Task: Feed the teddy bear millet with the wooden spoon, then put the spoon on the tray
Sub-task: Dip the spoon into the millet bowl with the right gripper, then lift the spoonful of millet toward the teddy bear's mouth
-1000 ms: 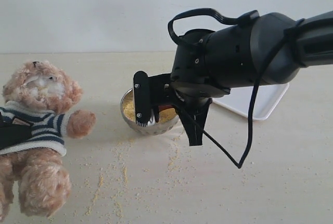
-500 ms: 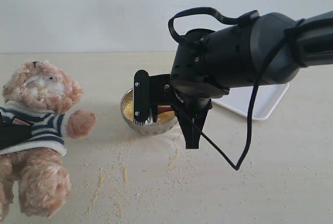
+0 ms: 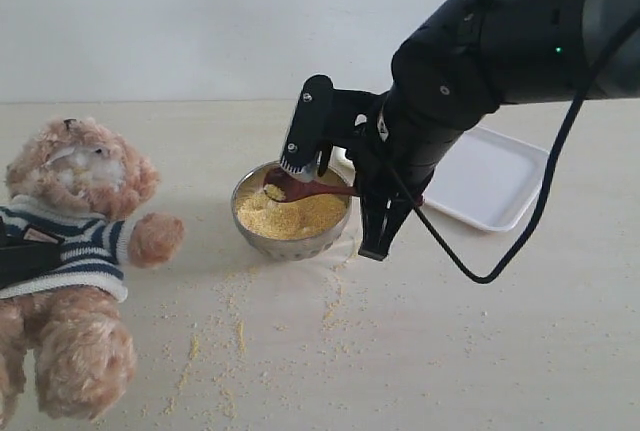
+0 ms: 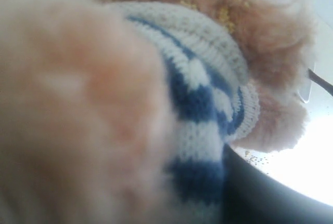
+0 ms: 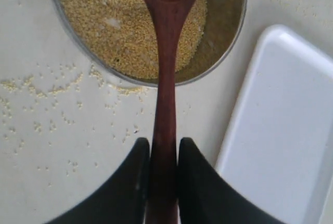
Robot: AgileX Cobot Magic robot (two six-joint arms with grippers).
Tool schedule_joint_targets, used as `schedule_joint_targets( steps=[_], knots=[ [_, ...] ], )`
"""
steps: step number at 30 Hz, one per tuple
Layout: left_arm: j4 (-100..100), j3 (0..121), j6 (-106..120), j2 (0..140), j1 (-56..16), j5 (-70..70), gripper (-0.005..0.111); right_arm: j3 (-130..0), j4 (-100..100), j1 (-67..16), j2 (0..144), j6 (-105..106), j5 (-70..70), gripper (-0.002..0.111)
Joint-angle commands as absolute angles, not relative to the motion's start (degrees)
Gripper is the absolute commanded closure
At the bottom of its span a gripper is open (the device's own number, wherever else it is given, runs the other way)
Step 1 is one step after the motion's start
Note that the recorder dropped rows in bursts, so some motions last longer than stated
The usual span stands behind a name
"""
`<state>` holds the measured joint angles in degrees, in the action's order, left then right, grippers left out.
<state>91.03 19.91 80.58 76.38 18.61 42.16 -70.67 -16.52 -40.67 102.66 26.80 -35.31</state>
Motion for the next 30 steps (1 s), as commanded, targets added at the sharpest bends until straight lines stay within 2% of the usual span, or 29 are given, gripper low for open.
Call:
schedule_joint_targets(
  steps=[1, 8, 15, 22, 30],
  knots=[
    [90.37, 19.19, 80.52, 76.36, 18.69, 44.43, 0.102, -70.43, -13.61, -40.46, 101.84, 28.0, -36.64, 0.108],
    [89.92, 14.73, 75.82, 76.36, 18.69, 48.93, 0.102, -70.43, -4.56, -40.46, 101.84, 34.16, -37.95, 0.108],
    [84.46, 14.38, 73.0, 76.36, 18.69, 55.46, 0.102, -73.76, -4.32, -40.46, 101.7, 33.33, -41.14, 0.108],
    [85.0, 14.38, 71.02, 76.36, 18.69, 55.49, 0.102, -81.38, -3.47, -40.46, 100.98, 31.99, -47.8, 0.108],
    [87.66, 14.38, 70.96, 78.17, 18.69, 53.86, 0.102, -88.02, 9.3, -40.56, 100.98, 35.1, -52.05, 0.108]
  ],
)
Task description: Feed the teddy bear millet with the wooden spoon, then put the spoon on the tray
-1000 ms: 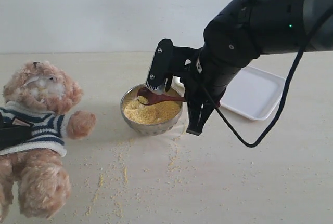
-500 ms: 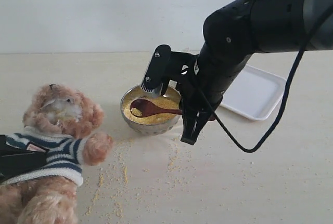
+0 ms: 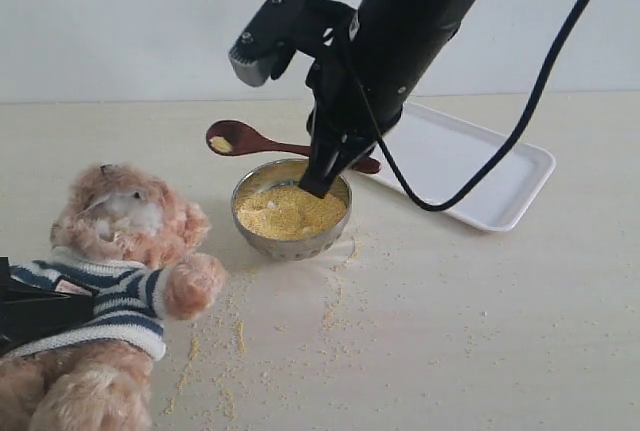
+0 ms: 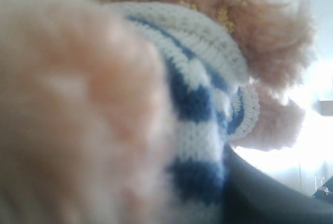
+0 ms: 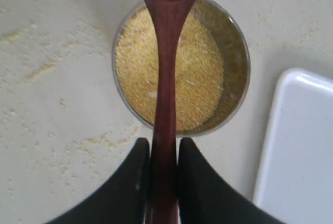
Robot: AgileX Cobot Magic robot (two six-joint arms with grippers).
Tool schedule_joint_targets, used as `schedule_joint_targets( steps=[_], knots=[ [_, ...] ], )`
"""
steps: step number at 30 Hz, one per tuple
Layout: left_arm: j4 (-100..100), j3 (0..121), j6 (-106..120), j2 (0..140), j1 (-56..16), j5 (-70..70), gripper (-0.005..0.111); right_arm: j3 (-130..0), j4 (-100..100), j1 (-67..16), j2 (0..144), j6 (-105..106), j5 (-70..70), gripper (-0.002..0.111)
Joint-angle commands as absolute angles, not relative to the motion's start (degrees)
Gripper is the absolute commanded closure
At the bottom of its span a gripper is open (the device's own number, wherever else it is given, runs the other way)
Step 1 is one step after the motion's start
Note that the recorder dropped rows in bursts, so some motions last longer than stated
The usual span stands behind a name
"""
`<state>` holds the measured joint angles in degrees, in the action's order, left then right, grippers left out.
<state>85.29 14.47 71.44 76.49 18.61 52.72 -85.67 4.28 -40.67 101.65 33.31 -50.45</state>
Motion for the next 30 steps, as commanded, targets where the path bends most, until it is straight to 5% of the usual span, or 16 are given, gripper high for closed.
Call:
schedule_joint_targets(
  steps=[1, 8, 30],
  knots=[
    [87.87, 14.38, 70.96, 78.97, 18.69, 54.24, 0.102, -88.27, 10.03, -40.56, 100.98, 35.1, -52.2, 0.108],
    [89.34, 16.29, 71.72, 89.54, 18.69, 62.34, 0.102, -88.27, 12.48, -42.66, 100.98, 36.52, -51.7, 0.108],
    [90.52, 16.97, 74.57, 89.99, 18.69, 66.57, 0.102, -87.62, -21.42, -58.82, 101.34, 25.72, -49.27, 0.108]
  ],
)
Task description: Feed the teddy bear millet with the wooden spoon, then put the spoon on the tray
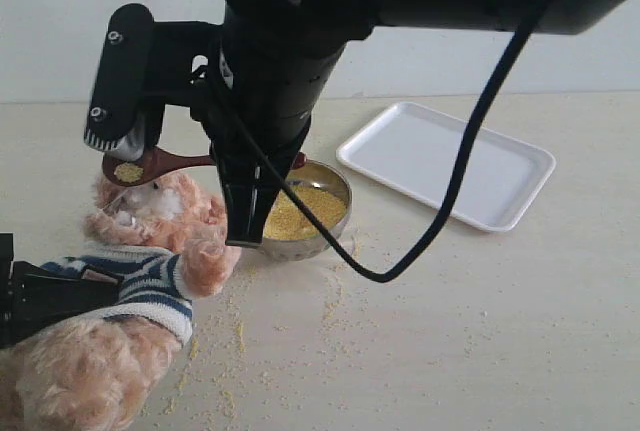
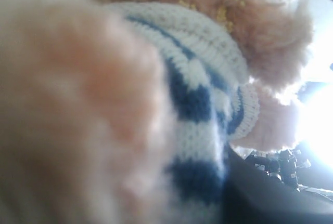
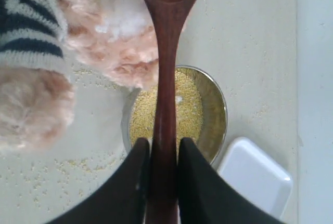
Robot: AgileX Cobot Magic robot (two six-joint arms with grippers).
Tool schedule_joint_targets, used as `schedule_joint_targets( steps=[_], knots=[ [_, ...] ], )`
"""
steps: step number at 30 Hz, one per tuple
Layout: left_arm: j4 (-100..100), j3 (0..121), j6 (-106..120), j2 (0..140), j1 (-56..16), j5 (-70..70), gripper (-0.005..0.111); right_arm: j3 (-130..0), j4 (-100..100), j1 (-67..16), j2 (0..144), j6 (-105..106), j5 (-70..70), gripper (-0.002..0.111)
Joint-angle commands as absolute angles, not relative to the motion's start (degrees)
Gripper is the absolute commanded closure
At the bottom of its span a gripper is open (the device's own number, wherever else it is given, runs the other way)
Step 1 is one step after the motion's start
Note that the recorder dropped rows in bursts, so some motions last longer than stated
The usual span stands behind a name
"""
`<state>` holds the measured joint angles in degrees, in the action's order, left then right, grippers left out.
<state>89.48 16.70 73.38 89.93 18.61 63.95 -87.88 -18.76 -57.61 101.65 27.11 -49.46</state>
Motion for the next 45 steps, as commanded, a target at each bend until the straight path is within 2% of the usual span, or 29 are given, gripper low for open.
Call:
schedule_joint_targets(
  steps=[1, 15, 21, 45],
  knots=[
    [90.52, 16.97, 74.57, 89.99, 18.69, 66.57, 0.102, -87.0, -23.34, -59.26, 101.34, 25.36, -49.12, 0.108],
    [90.52, 16.97, 74.57, 89.99, 18.69, 67.54, 0.102, -73.26, -61.76, -68.89, 101.24, -0.99, -45.4, 0.108],
    [90.52, 16.97, 74.57, 89.99, 18.69, 67.54, 0.102, -73.28, -67.29, -69.8, 101.24, -6.52, -49.09, 0.108],
    [92.17, 16.97, 76.01, 89.99, 18.69, 67.52, 0.102, -73.28, -66.02, -71.47, 97.6, -12.11, -52.36, 0.108]
  ],
)
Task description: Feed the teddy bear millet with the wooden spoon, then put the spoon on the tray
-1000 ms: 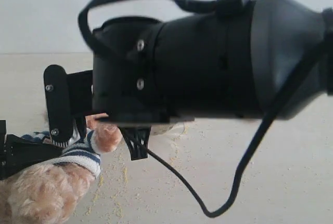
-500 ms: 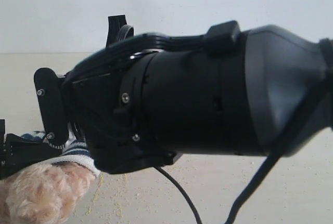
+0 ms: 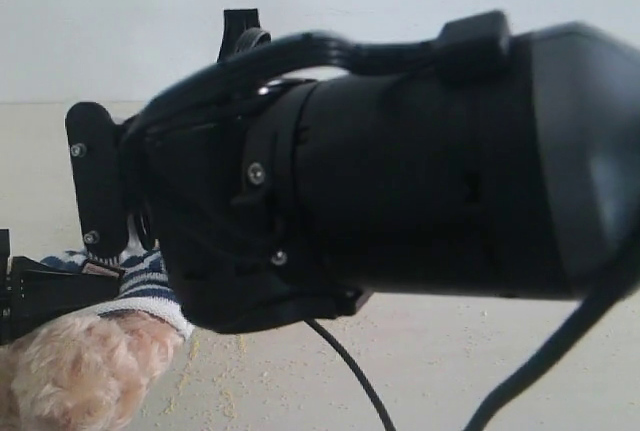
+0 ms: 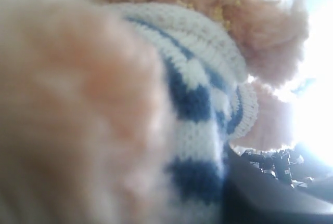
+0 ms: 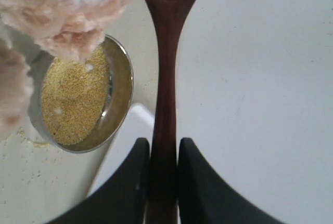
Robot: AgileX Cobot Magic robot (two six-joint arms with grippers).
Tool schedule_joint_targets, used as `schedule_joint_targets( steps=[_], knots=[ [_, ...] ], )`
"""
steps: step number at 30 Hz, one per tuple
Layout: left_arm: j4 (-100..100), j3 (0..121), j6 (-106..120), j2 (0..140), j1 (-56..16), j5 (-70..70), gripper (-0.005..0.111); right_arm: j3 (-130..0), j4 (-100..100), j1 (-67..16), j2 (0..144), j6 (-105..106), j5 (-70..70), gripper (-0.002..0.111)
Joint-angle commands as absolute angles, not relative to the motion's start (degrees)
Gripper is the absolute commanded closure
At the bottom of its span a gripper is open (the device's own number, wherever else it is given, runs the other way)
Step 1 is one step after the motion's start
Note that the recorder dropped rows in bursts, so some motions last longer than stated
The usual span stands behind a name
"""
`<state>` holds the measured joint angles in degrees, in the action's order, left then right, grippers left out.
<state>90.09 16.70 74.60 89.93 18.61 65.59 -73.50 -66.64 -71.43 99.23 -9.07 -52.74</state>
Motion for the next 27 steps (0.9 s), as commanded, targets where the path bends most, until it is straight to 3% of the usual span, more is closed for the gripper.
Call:
schedule_joint_targets(
  steps=[1, 16, 27],
  knots=[
    [92.3, 16.97, 76.56, 89.99, 18.69, 67.52, 0.102, -73.28, -65.31, -71.47, 97.38, -11.97, -52.71, 0.108],
    [92.2, 16.97, 80.8, 89.99, 18.69, 67.51, 0.102, -73.28, -47.7, -68.33, 88.27, -14.85, -45.69, 0.108],
    [92.73, 16.97, 81.05, 89.99, 18.69, 67.51, 0.102, -73.28, -17.87, -51.84, 85.68, 1.45, -50.43, 0.108]
  ],
)
